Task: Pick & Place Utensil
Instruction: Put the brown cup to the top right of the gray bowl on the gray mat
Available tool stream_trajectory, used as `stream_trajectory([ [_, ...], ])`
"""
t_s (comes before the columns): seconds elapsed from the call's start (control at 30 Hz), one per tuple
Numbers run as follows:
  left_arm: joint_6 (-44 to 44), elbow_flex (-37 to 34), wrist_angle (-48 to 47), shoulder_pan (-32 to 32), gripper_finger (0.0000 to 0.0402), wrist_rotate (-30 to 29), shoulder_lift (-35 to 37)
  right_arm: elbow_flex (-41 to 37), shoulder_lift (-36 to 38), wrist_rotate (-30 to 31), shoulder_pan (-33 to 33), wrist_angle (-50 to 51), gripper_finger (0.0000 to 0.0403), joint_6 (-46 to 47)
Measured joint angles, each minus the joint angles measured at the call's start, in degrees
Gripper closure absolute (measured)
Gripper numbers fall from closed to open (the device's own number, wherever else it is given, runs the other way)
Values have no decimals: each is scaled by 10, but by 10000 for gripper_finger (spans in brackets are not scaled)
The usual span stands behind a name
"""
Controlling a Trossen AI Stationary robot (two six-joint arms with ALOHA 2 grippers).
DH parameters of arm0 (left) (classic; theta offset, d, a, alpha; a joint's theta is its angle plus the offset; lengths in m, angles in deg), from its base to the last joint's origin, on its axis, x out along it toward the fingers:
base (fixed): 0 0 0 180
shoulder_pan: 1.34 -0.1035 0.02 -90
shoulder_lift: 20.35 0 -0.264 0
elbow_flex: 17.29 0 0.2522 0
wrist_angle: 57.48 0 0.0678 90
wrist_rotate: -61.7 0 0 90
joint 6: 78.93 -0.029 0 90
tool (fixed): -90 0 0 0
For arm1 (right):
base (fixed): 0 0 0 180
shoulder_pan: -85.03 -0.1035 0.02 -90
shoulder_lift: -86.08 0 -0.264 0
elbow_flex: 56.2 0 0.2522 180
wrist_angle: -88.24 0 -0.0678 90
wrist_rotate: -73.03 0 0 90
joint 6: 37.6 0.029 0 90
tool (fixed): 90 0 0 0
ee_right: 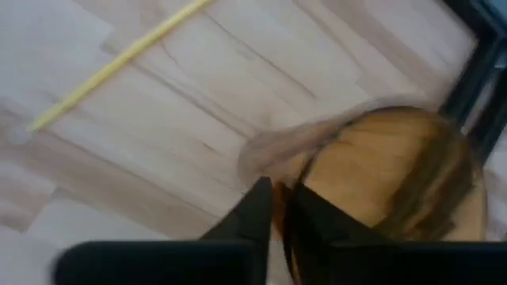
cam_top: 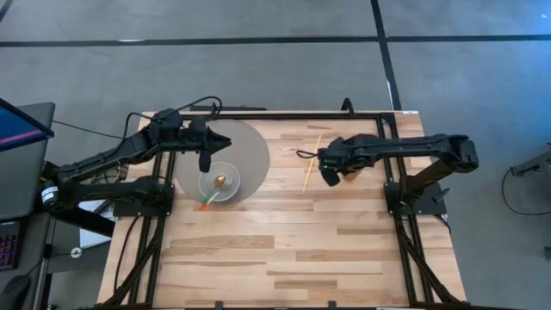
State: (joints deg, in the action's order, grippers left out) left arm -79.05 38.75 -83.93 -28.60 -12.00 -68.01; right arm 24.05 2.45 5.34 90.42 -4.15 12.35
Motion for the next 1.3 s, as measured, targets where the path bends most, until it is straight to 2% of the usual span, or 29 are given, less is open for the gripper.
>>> stream_trajectory([
  [0.07, 0, 0, 0, 0, 341, 0, 0, 10, 0, 4, 0, -1, 392, -17],
  [0.17, -1, 0, 3, 0, 341, 0, 0, 36, -1, 7, 0, -8, 387, -20],
  [0.27, -1, 0, 9, 0, 341, 0, 0, 73, -1, 6, -3, -42, 394, -68],
  [0.37, -1, 0, 19, 0, 341, 0, 0, 107, -1, 2, -10, -153, 396, -151],
  [0.5, -1, 0, 32, 0, 341, 0, 1, 121, -4, -8, -12, -349, 393, -263],
  [0.6, -1, 0, 36, 0, 341, 0, 13, 120, -26, -77, 0, -461, 398, -348],
  [0.7, -1, -1, 37, 2, 341, 0, 34, 131, -71, -136, 13, -536, 398, -387],
  [0.83, -14, -1, 35, 8, 341, 1, 67, 192, -158, -140, 32, -512, 398, -435],
  [0.93, -14, 0, 36, 15, 341, 5, 87, 273, -229, -140, 49, -477, 399, -473],
  [1.17, -14, -1, 28, 24, 341, 8, 98, 507, -386, -149, 90, -300, 398, -509],
  [1.3, -15, -1, 22, 26, 341, 9, 96, 596, -458, -166, 105, -229, 397, -510],
])
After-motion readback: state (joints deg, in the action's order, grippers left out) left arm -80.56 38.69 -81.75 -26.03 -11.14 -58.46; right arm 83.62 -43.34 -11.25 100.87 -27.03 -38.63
